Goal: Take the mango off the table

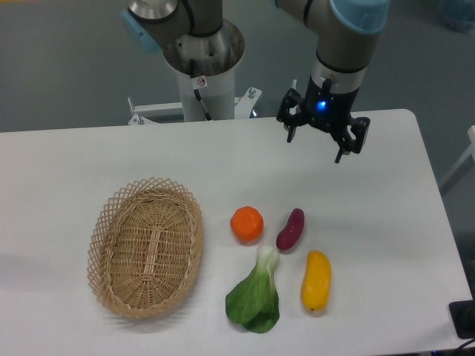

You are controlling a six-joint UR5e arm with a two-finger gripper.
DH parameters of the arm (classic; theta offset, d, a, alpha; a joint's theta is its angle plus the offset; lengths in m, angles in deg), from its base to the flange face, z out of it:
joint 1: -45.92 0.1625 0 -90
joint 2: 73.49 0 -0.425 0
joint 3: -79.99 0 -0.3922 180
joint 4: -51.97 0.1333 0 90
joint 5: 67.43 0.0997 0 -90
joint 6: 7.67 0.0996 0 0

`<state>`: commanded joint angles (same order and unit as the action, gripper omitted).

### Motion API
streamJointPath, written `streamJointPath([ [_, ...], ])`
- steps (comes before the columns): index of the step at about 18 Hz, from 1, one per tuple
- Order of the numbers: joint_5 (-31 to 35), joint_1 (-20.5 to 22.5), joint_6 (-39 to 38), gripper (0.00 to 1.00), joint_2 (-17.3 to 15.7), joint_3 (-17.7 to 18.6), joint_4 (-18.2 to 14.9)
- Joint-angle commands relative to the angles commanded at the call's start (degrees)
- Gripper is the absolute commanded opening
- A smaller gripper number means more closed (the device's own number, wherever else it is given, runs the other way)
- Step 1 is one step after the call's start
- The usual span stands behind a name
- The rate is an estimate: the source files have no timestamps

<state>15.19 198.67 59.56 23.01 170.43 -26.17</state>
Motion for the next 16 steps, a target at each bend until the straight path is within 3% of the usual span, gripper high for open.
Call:
streamJointPath([
  [12, -0.53, -0.79, -3.33, 1.0, 0.0, 0.44, -0.18],
  [16, -0.35, -3.33, -8.95, 1.0, 2.02, 0.61, 4.82],
])
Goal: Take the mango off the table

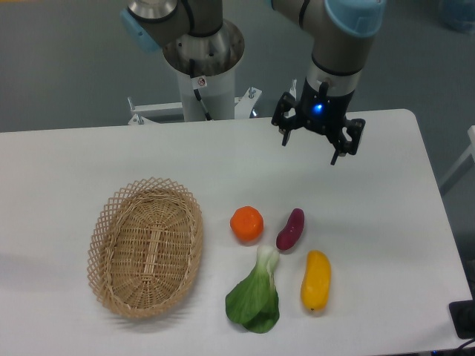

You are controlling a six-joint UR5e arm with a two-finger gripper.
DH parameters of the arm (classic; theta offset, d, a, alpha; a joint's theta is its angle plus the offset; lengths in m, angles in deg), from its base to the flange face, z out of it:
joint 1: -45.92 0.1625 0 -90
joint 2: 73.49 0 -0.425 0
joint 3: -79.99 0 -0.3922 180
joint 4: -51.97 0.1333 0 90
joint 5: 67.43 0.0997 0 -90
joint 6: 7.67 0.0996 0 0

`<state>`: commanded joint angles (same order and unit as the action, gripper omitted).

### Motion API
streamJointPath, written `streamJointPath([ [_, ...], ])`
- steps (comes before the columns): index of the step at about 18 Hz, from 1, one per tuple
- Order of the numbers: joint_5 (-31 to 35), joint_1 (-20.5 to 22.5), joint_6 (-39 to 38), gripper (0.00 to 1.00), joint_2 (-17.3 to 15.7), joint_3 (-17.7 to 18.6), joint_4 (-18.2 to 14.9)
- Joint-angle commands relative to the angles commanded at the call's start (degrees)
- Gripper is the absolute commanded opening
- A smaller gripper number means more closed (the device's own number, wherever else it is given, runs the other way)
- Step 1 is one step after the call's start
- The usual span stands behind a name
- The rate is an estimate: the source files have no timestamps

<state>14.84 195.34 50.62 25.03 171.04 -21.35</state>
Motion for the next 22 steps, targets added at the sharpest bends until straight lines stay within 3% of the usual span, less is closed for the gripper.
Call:
streamJointPath([
  [7, -0.79, -4.84, -9.94, 1.0, 5.45, 0.0, 9.05],
  [12, -1.23, -5.72, -14.96, 1.0, 12.12, -1.75, 15.21],
  [14, -1.14, -4.5, -15.31, 1.0, 15.81, -3.5, 21.86],
  [19, -1.14, -3.17, -14.78, 1.0, 21.0, -4.57, 26.81],
  [22, -0.88, -3.17, -14.35, 1.0, 23.29, -5.01, 27.87],
])
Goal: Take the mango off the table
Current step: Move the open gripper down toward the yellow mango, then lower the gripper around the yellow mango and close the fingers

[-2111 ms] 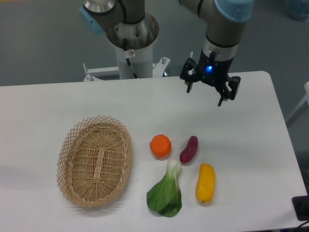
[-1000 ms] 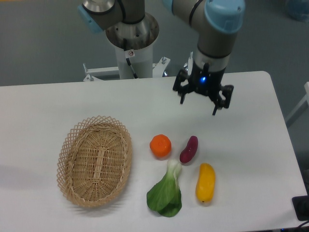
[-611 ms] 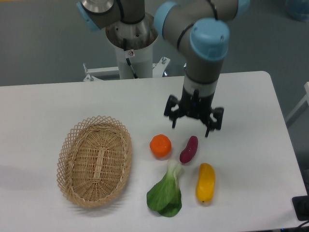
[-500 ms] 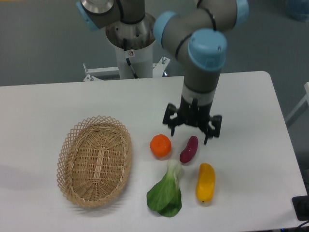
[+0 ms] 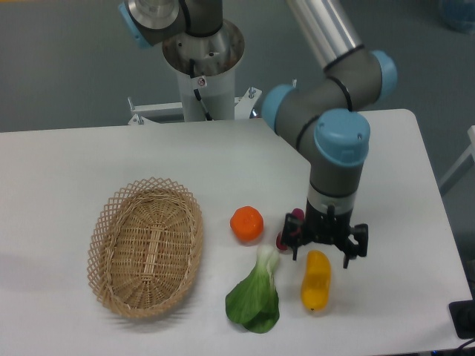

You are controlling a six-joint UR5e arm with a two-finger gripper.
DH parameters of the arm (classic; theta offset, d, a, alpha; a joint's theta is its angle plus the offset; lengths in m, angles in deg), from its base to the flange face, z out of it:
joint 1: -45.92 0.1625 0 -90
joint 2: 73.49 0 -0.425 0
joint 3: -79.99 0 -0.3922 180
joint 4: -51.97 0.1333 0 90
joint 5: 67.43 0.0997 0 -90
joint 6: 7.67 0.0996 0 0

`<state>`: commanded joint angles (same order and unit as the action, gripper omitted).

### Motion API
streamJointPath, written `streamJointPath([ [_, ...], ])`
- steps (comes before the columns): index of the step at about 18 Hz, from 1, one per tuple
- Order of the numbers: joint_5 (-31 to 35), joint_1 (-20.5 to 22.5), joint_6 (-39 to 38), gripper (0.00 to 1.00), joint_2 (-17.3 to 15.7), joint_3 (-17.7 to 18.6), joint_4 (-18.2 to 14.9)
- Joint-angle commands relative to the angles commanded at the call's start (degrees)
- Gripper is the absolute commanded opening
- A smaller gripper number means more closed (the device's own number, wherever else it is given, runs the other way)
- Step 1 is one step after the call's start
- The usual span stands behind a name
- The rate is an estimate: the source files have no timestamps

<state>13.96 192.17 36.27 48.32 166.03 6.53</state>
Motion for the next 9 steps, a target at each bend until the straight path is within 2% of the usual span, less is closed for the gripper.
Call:
streamJointPath([
  [4, 0.44, -0.17, 0.18, 1.0, 2.37, -0.27, 2.11],
  [9, 0.53, -0.35, 1.67, 1.0, 3.61, 0.09, 2.46],
])
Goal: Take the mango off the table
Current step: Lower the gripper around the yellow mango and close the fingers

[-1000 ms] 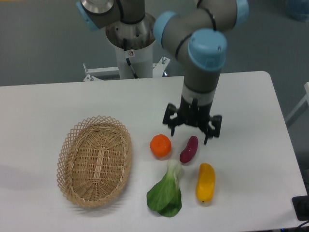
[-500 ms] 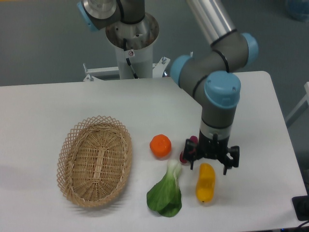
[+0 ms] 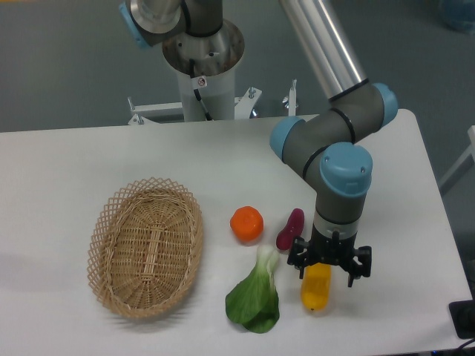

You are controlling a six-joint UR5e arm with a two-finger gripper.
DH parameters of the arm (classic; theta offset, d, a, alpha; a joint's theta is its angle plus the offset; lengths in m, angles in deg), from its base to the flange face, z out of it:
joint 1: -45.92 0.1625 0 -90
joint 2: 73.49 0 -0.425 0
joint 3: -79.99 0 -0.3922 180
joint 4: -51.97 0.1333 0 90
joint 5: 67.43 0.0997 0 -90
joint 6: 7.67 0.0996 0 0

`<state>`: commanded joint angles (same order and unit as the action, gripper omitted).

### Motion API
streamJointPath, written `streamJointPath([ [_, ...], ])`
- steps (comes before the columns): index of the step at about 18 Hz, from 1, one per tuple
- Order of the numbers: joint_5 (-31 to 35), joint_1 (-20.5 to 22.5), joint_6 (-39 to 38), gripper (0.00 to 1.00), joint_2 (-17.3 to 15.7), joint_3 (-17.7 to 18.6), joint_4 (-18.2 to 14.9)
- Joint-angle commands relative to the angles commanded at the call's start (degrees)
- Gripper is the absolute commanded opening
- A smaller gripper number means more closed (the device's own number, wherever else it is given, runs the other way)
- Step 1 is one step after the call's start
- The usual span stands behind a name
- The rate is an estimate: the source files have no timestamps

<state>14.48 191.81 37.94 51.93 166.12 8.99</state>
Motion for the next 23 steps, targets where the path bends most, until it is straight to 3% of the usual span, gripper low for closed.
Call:
streamJointPath([
  [8, 4.3, -1.32, 2.73, 1.0, 1.93, -0.35, 0.35],
  [14, 4.83, -2.9, 2.37, 1.0, 3.43, 0.0, 3.51],
  [23, 6.42, -3.08, 2.64, 1.0, 3.43, 0.7, 3.87],
])
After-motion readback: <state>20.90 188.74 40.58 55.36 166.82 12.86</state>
